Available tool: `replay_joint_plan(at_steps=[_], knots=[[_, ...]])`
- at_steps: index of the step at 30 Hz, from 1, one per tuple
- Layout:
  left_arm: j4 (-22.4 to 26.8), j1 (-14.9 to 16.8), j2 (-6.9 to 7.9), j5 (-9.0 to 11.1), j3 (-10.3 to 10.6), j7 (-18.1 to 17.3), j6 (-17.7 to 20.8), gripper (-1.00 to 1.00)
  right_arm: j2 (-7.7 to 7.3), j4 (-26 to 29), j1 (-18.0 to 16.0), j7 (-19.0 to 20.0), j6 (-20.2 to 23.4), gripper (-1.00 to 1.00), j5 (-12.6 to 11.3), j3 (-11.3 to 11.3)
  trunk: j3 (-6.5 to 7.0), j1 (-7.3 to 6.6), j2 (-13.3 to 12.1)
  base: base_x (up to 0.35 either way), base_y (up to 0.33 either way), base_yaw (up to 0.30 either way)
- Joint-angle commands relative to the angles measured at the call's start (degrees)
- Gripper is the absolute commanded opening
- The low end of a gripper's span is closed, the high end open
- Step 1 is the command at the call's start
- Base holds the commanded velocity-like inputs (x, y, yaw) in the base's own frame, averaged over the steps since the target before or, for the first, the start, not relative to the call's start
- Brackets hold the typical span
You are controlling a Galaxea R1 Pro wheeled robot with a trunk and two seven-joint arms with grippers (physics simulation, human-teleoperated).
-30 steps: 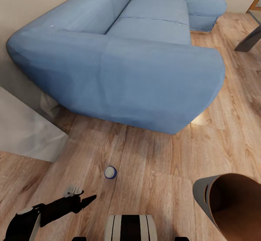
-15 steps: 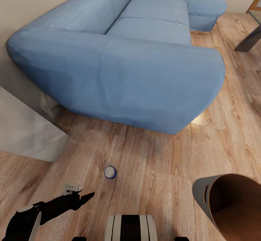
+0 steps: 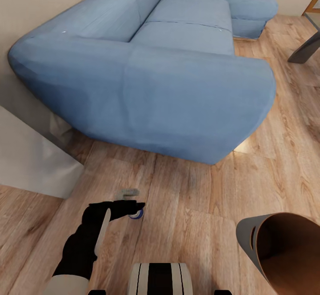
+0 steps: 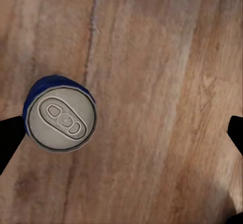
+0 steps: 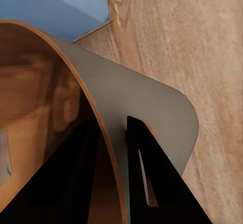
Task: Put the three can of soda from the living room inside the tash can in the kitchen.
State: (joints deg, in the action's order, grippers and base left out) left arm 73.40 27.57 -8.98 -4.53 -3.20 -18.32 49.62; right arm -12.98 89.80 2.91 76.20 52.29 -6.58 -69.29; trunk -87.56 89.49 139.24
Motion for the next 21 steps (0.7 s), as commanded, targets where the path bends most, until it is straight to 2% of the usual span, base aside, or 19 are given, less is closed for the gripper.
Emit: replay_joint_plan(at_steps=[1,9,13,18,21], knots=[[-0.7,0.5,-0.21,0.0,0.0,0.1,0.0,1.0,-0.04,0.0,0.0,0.1,0.6,-1.0,-0.5,0.0,0.0,0.0,0.0,0.0,0.0,0.0],[-9.6,3.8,-0.53,-0.4,0.1,1.0,-1.1,1.0,-0.57,0.0,0.0,-0.1,1.0,-1.0,-0.4,0.0,0.0,0.0,0.0,0.0,0.0,0.0],[-12.3,4.5,-0.3,-0.2,0.1,7.6,-2.0,1.0,-0.64,0.0,0.0,-0.2,1.1,-1.0,0.4,0.0,0.0,0.0,0.0,0.0,0.0,0.0],[-14.5,6.7,0.36,-0.3,-0.2,9.2,-2.2,1.0,-0.65,0.0,0.0,-0.1,1.1,-1.0,2.1,-0.1,0.0,0.0,0.0,0.0,0.0,0.0],[-20.2,9.9,0.51,-0.3,-0.3,9.7,-5.2,1.0,-0.65,0.0,0.0,-0.1,1.1,-1.0,2.3,-0.1,0.0,0.0,0.0,0.0,0.0,0.0]])
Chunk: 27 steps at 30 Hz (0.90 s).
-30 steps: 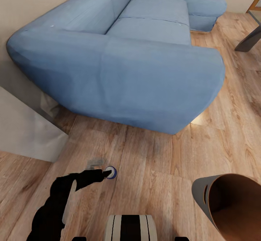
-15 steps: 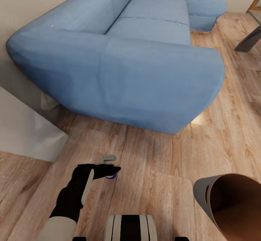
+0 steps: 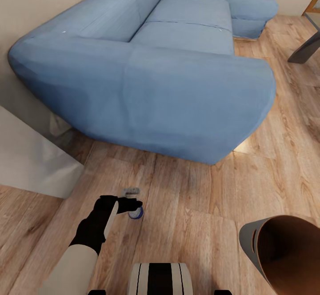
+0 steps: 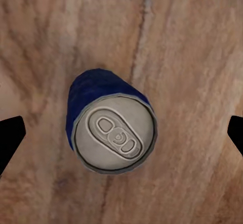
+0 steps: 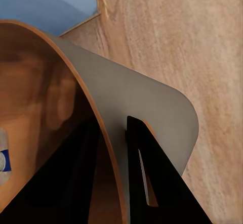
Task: Put the three can of soda from the living room inside the tash can in the kitchen.
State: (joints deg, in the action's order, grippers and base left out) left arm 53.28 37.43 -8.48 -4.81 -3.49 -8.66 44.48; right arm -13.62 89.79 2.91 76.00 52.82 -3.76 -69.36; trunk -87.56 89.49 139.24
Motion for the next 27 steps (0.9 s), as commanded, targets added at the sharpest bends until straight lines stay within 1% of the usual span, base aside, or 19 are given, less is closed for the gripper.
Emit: replay_joint_plan(at_steps=[1,2,3,7,8,11,16,18,21,25,26,27], knots=[[-3.2,1.3,-0.02,0.1,0.0,1.1,-1.7,1.0,0.0,0.0,0.0,0.1,0.5,-1.0,-0.5,0.0,0.0,0.0,0.0,0.0,0.0,0.0],[-5.6,2.2,-0.06,0.1,-0.1,2.0,-3.0,1.0,0.0,0.0,0.0,0.1,0.5,-1.0,-0.5,0.0,0.0,0.0,0.0,0.0,0.0,0.0],[-11.0,4.4,-0.14,0.7,-0.1,3.6,-6.8,1.0,0.0,0.0,0.0,0.1,0.5,-1.0,-0.5,0.0,0.0,0.0,0.0,0.0,0.0,0.0],[-19.2,7.3,-0.28,2.6,-0.1,4.4,-12.0,1.0,0.0,0.0,0.0,0.1,0.5,-1.0,-0.5,0.4,0.0,0.0,0.0,0.0,0.0,0.0],[-22.0,8.1,-0.3,3.1,-0.1,4.5,-14.1,1.0,0.0,0.0,0.0,0.1,0.5,-1.0,-0.5,0.4,0.0,0.0,0.0,0.0,0.0,0.0],[-26.5,8.9,-0.31,3.6,-0.1,4.7,-17.1,1.0,0.0,0.0,0.0,0.1,0.5,-1.0,-0.5,0.4,0.0,0.0,0.0,0.0,0.0,0.0],[-31.0,9.0,-0.38,3.7,-0.2,4.7,-20.8,1.0,0.0,0.0,0.0,0.1,0.5,-1.0,-0.5,0.5,0.0,0.0,0.0,0.0,0.0,0.0],[-31.9,9.1,-0.34,3.7,-0.2,4.9,-21.3,1.0,0.0,0.0,0.0,0.1,0.5,-1.0,-0.4,0.5,0.0,0.0,0.0,0.0,0.0,0.0],[-32.2,9.1,-0.39,3.7,-0.2,7.1,-21.5,1.0,0.0,0.0,0.0,0.1,0.5,-1.0,-0.4,0.5,0.0,0.0,0.0,0.0,0.0,0.0],[-32.1,9.1,-0.4,3.7,-0.2,7.8,-21.6,1.0,0.0,0.0,0.0,0.1,0.6,-1.0,-0.3,0.5,0.0,0.0,0.0,0.0,0.0,0.0],[-32.2,9.1,-0.4,3.7,-0.2,7.9,-21.6,-1.0,0.0,0.0,0.0,0.1,0.6,-1.0,-0.4,0.5,0.0,0.0,0.0,0.0,0.0,0.0],[-32.2,9.1,-0.4,3.7,-0.2,7.9,-21.8,-1.0,0.0,0.0,0.0,0.1,0.6,-1.0,-0.4,0.5,0.0,0.0,0.0,0.0,0.0,0.0]])
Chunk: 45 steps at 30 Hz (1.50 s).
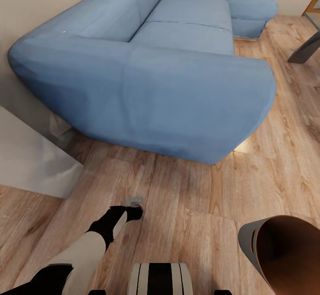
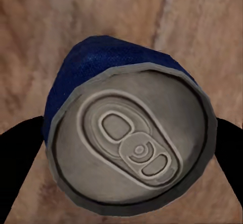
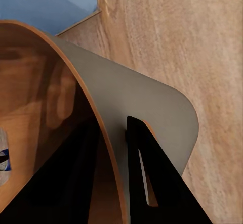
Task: Put the three can of soda from the living room inside the tash can in the kitchen.
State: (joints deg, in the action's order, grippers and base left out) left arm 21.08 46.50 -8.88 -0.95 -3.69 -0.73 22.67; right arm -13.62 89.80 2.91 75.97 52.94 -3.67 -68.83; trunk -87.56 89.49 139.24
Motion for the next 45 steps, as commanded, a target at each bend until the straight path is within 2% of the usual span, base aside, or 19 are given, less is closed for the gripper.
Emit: replay_joint_plan(at_steps=[1,3,9,12,15,16,17,19,20,22,23,24,25,28,37,41,44,45], knots=[[0.0,0.0,0.0,-0.1,0.0,0.0,-0.4,-1.0,0.0,0.0,0.0,0.1,0.5,-1.0,-0.5,0.0,0.0,0.0,0.0,0.0,0.0,0.0],[-0.1,0.0,0.0,0.0,0.0,0.4,-1.7,-1.0,0.0,0.0,0.0,0.1,0.5,-1.0,-0.5,0.0,0.0,0.0,0.0,0.0,0.0,0.0],[0.1,0.0,0.0,-0.1,0.0,1.3,-2.2,-1.0,0.0,0.0,0.0,0.1,0.7,-1.0,-0.5,0.0,0.0,0.0,0.0,0.0,0.0,0.0],[4.2,0.0,-0.08,-0.3,0.1,0.7,-1.4,-1.0,0.0,0.0,0.0,0.1,0.9,-1.0,-0.5,0.0,0.0,0.0,0.0,0.0,0.0,0.0],[14.5,-0.5,-0.6,-0.4,0.5,-0.3,6.1,-1.0,-0.01,0.0,0.0,0.1,0.9,-1.0,-0.4,-0.1,0.0,0.0,0.0,0.0,0.0,0.0],[23.4,-0.8,-0.6,-0.6,0.7,-1.9,12.2,-1.0,-0.06,0.0,0.0,0.0,0.9,-1.0,-0.4,-0.1,0.0,0.0,0.0,0.0,0.0,0.0],[28.6,-1.1,-0.57,-0.7,0.7,-3.0,15.3,-1.0,-0.05,0.0,0.0,0.0,0.9,-1.0,-0.4,-0.1,0.0,0.0,0.0,0.0,0.0,0.0],[43.7,-4.8,0.32,-0.9,0.9,-6.8,26.3,-1.0,-0.02,0.0,0.0,0.0,0.9,-1.0,-0.5,0.0,0.0,0.0,0.0,0.0,0.0,0.0],[46.8,-5.6,0.76,-0.9,0.9,-8.0,28.4,-1.0,-0.01,0.0,0.0,0.0,0.9,-1.0,-0.5,0.0,0.0,0.0,0.0,0.0,0.0,0.0],[53.8,-7.6,2.43,-0.9,2.6,-13.8,33.5,-1.0,0.0,0.0,0.0,0.0,0.9,-1.0,-0.4,0.0,0.0,0.0,0.0,0.0,0.0,0.0],[56.2,-8.5,3.7,-0.8,4.2,-18.1,35.1,-1.0,0.0,0.0,0.0,0.0,0.9,-1.0,-0.4,-0.1,0.0,0.0,0.0,0.0,0.0,0.0],[58.2,-9.1,5.41,-0.7,6.7,-24.4,36.2,-1.0,0.08,0.1,0.0,0.0,0.6,-1.0,-0.4,-0.5,0.0,0.0,0.0,0.0,0.0,0.0],[59.1,-9.4,6.3,-0.7,8.3,-29.4,36.7,-1.0,0.21,0.1,0.0,0.1,0.3,-1.0,-0.4,-1.5,0.0,0.0,0.0,0.0,0.0,0.0],[59.5,-9.6,6.7,-1.1,9.2,-32.3,36.9,-1.0,0.25,0.1,0.0,0.4,0.2,-1.0,-0.5,-3.8,0.0,0.0,0.0,0.0,0.0,0.0],[59.6,-9.6,6.7,0.1,9.3,-33.1,37.2,-1.0,0.02,0.1,0.0,0.4,0.2,-1.0,-0.5,-4.6,0.0,0.0,0.0,0.0,0.0,0.0],[59.6,-9.6,6.99,3.8,9.3,-33.4,37.2,-1.0,0.0,0.1,0.0,0.5,0.2,-1.0,-0.5,-4.6,0.0,0.0,0.0,0.0,0.0,0.0],[59.5,-9.6,6.98,4.8,9.4,-33.7,37.2,-1.0,-0.08,0.1,0.0,0.3,0.2,-1.0,-0.5,-4.5,0.0,0.0,0.0,0.0,0.0,0.0],[59.5,-9.6,6.97,5.3,9.6,-35.1,37.2,-1.0,-0.16,0.1,0.0,0.1,0.3,-1.0,-0.5,-4.3,0.0,0.0,0.0,0.0,0.0,0.0]])
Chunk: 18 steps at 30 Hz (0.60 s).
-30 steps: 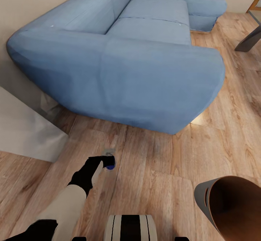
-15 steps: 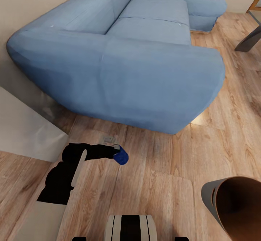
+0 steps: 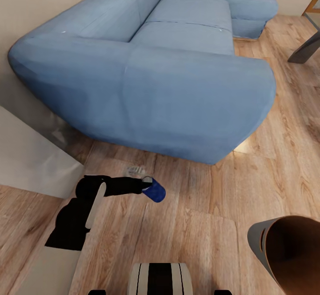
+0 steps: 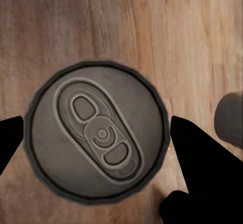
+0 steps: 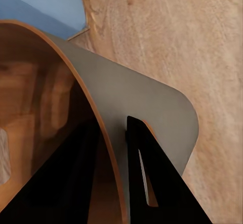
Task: Put the three can of soda from the living room inside the tash can in the kitchen.
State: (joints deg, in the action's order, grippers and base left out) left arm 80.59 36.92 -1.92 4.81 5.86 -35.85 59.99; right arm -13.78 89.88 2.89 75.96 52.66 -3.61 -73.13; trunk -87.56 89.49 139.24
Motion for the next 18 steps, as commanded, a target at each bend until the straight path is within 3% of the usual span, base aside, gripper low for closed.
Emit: replay_joint_plan(at_steps=[1,3,4,7,9,11,15,18], knots=[[0.0,0.0,0.0,0.1,0.4,-1.9,-0.1,-1.0,-0.24,0.0,0.0,0.1,0.7,-1.0,-0.5,0.1,0.0,0.0,0.0,0.0,0.0,0.0],[0.2,0.0,-0.01,1.2,4.0,-9.3,-0.2,-1.0,-1.73,0.0,0.1,-0.4,1.5,-1.0,-0.5,0.5,0.0,0.0,0.0,0.0,0.0,0.0],[0.2,0.0,-0.03,1.6,6.3,-12.7,-0.2,-1.0,-2.98,0.0,0.1,-0.9,2.7,-1.0,-0.5,2.0,0.0,0.0,0.0,0.0,0.0,0.0],[0.3,0.0,-0.22,2.0,8.5,-15.9,-0.2,-1.0,-6.32,0.0,0.1,-2.2,6.3,-1.0,-0.7,5.2,0.0,0.0,0.0,0.0,0.0,0.0],[0.3,0.0,-0.39,2.5,8.9,-16.6,-0.1,-1.0,-7.7,0.0,0.1,-2.4,7.2,-1.0,-1.1,5.8,0.0,0.0,0.0,0.0,0.0,0.0],[0.3,0.0,-0.43,3.1,9.0,-16.7,-0.2,-1.0,-7.91,0.0,0.1,-2.5,6.9,-1.0,-1.3,5.9,0.0,0.0,0.0,0.0,0.0,0.0],[0.2,0.0,-0.37,3.3,9.0,-16.7,-0.2,-1.0,-7.45,0.0,0.0,-2.5,4.7,-1.0,-1.3,3.7,0.0,0.0,0.0,0.0,0.0,0.0],[-0.2,0.0,-0.42,3.3,8.8,-16.5,-0.2,-1.0,-7.65,0.0,0.0,-2.5,6.4,-1.0,-1.3,2.6,0.14,0.0,0.0,0.0,0.0,0.0]])
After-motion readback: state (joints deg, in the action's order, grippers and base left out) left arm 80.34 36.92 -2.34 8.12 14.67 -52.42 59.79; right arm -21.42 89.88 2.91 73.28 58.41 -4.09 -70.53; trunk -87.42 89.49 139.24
